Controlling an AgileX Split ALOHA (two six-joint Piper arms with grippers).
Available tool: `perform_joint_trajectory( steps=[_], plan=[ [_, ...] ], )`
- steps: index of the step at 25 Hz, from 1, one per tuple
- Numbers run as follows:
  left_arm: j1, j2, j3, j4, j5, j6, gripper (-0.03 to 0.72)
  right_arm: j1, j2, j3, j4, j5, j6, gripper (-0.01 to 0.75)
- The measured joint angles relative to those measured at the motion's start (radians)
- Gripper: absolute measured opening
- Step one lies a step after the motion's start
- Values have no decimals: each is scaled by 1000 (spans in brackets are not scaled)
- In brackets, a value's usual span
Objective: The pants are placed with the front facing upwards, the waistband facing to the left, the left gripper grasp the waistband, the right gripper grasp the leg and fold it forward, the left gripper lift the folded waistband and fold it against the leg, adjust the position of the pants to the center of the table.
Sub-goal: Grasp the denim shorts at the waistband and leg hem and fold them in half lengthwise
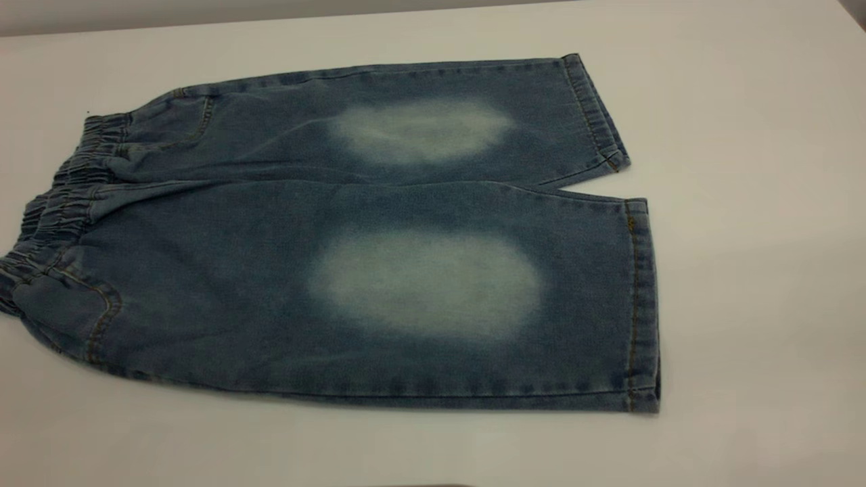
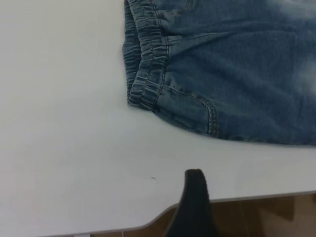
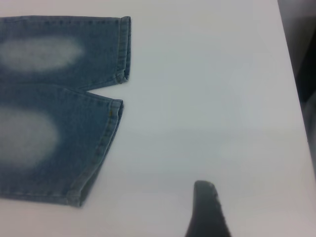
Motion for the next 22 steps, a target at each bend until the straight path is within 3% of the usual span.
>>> perform_joint_trajectory(
  steps=[22],
  plan=[
    [0,3,-11,0,-10,-19,549,0,18,-2,6,-2,0,412]
  ],
)
